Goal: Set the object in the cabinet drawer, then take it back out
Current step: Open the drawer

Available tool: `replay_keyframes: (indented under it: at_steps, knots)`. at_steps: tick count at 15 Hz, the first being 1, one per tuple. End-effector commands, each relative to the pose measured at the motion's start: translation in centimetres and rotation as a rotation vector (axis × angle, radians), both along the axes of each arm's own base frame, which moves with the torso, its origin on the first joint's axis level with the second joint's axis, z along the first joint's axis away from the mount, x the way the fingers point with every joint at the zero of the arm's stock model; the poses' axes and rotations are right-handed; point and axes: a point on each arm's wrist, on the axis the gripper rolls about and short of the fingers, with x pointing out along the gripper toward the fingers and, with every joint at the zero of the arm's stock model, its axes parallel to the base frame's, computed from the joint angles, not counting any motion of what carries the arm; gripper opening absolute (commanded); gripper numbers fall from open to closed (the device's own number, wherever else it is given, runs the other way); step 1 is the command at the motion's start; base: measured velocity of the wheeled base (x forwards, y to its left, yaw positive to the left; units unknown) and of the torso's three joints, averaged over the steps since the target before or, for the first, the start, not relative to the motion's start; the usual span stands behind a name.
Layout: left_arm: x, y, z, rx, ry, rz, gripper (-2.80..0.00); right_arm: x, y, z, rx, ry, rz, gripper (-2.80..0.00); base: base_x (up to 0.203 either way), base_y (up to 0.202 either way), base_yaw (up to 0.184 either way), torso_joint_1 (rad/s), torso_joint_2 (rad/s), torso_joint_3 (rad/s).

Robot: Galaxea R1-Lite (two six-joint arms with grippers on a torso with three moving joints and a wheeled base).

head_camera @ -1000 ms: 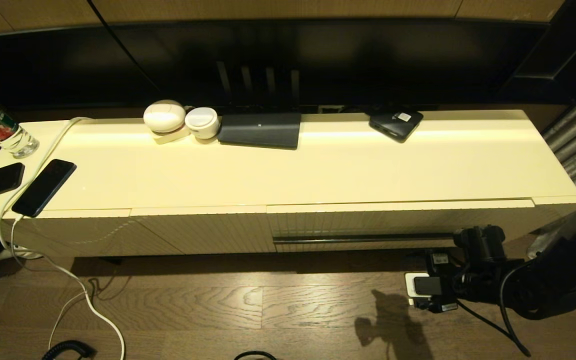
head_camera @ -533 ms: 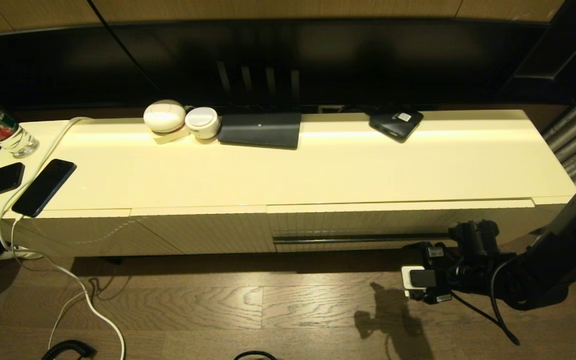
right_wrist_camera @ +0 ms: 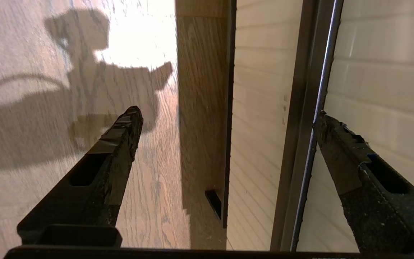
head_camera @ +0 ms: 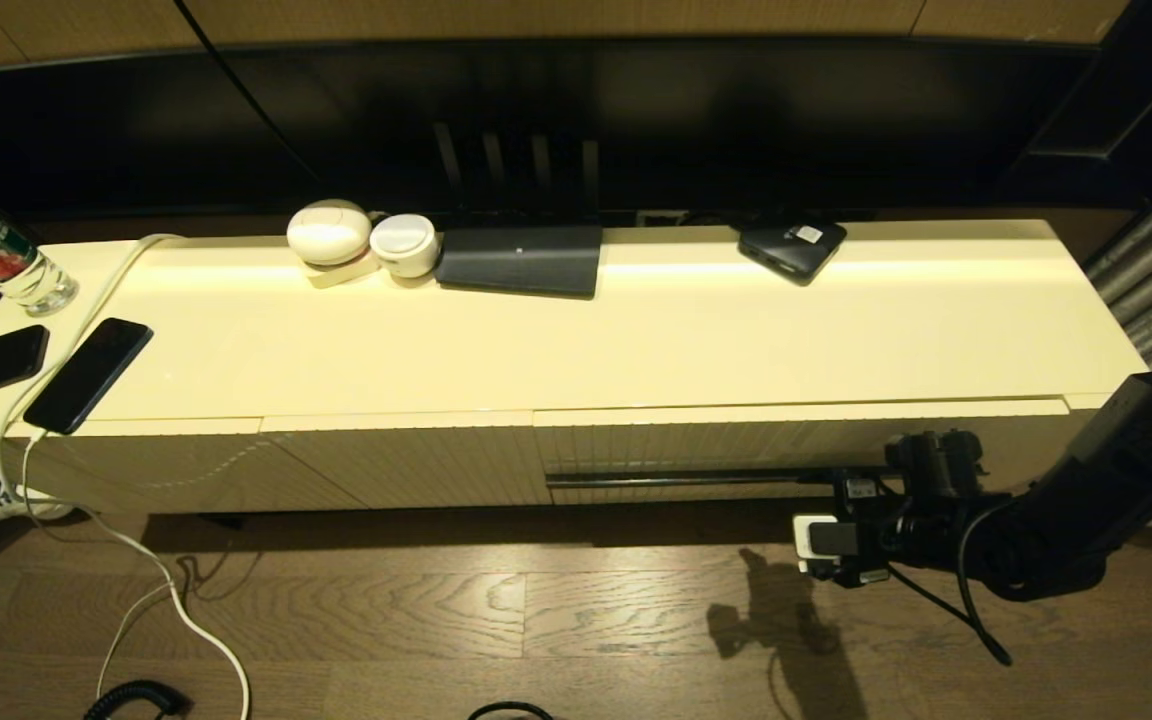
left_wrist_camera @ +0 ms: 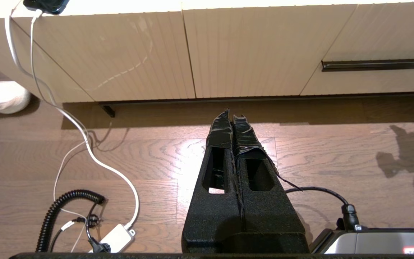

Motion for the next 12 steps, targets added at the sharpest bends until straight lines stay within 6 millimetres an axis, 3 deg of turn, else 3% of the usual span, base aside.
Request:
replay_keyframes:
  at_steps: [1, 12]
  knots:
    - [0.0, 0.0, 0.0, 0.000, 0.001, 0.000, -2.80, 0.3, -0.1, -0.2, -0.005, -0.005, 0.003, 0.00, 0.000, 0.000, 0.000, 0.000, 0.00, 0.000]
    - [0.0, 0.0, 0.0, 0.000, 0.001, 0.001, -2.80, 1.6, 0.0, -0.3, 0.000, -0.035, 0.001, 0.00, 0.000, 0.000, 0.000, 0.000, 0.00, 0.000]
